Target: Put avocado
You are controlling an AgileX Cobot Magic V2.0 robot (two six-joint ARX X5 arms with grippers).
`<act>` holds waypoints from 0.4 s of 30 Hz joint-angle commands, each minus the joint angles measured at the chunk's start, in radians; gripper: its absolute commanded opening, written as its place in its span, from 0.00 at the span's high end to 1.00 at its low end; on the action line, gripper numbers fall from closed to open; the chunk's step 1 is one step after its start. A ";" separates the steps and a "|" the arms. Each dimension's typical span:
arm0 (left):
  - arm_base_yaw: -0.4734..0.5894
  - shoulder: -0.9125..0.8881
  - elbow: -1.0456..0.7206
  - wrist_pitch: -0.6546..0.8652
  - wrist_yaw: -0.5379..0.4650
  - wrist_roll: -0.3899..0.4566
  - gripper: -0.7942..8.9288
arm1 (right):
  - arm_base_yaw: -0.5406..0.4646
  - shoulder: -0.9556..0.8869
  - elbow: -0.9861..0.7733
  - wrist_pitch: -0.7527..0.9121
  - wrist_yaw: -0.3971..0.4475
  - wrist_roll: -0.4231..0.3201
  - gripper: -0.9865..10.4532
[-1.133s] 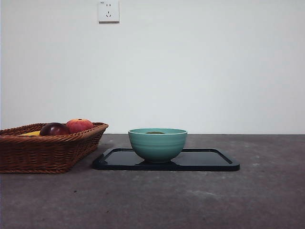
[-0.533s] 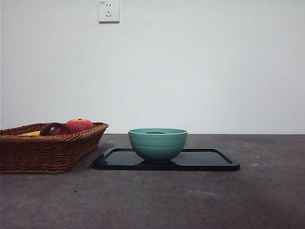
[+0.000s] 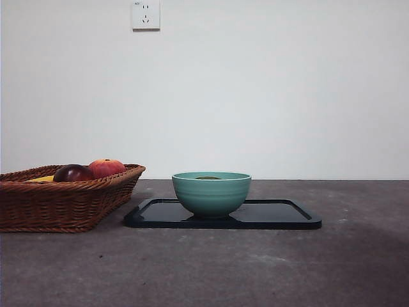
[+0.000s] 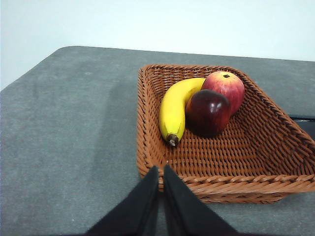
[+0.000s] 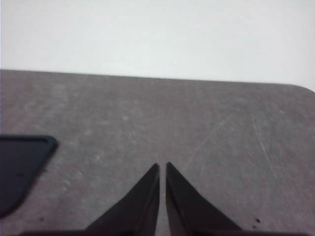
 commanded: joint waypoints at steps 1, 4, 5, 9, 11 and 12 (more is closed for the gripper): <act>0.002 -0.002 -0.021 -0.007 0.002 0.008 0.90 | -0.010 -0.016 -0.029 0.010 0.000 -0.014 0.90; 0.002 -0.002 -0.021 -0.007 0.002 0.008 0.90 | -0.016 -0.029 -0.062 0.009 0.000 -0.014 0.90; 0.002 -0.002 -0.021 -0.007 0.002 0.008 0.90 | -0.017 -0.034 -0.064 -0.014 0.000 -0.015 0.90; 0.002 -0.002 -0.021 -0.007 0.002 0.008 0.90 | -0.017 -0.057 -0.064 -0.082 0.000 -0.028 0.90; 0.002 -0.002 -0.021 -0.007 0.002 0.008 0.90 | -0.017 -0.056 -0.064 -0.088 0.000 -0.031 0.90; 0.002 -0.002 -0.021 -0.007 0.002 0.008 0.90 | -0.017 -0.056 -0.064 -0.088 -0.002 -0.029 0.90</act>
